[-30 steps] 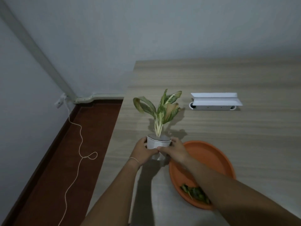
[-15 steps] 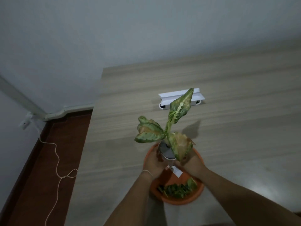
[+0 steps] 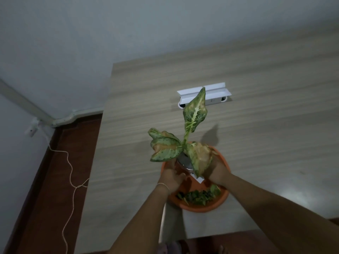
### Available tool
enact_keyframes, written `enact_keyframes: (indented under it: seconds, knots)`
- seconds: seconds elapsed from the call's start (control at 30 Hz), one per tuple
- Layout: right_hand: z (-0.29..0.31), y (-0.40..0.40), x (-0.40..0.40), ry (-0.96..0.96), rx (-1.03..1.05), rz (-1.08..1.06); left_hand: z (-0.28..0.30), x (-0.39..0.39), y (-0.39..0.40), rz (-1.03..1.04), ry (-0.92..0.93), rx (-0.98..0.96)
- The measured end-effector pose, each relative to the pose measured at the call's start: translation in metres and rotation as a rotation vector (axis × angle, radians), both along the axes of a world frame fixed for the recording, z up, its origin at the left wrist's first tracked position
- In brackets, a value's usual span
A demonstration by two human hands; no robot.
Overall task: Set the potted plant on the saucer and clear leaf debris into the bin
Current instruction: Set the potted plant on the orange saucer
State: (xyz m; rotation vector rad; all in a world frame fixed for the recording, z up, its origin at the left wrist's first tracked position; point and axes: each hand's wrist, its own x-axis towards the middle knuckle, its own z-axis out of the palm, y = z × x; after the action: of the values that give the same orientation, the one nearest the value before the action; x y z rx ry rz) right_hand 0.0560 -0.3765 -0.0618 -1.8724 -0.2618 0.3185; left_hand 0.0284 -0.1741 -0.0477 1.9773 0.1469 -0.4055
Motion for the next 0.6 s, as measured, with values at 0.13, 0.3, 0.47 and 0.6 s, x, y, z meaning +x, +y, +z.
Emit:
enact_keyframes:
  seconds: [0.13, 0.3, 0.47, 0.6]
  knots:
    - [-0.022, -0.005, -0.029, -0.057, -0.287, -0.140, 0.002, -0.009, 0.011, -0.302, 0.071, 0.422]
    - [-0.033, 0.001, -0.061, -0.204, -0.776, 0.220, 0.001, -0.017, 0.007, -0.596, 0.101, 0.659]
    - [-0.019, 0.027, -0.054, -0.311, -0.914, 0.446, -0.001, -0.014, -0.010, -0.733, 0.101, 0.697]
    - [-0.017, 0.042, -0.055, -0.237, -0.913, 0.515, -0.007, -0.016, -0.013, -0.727, 0.068, 0.755]
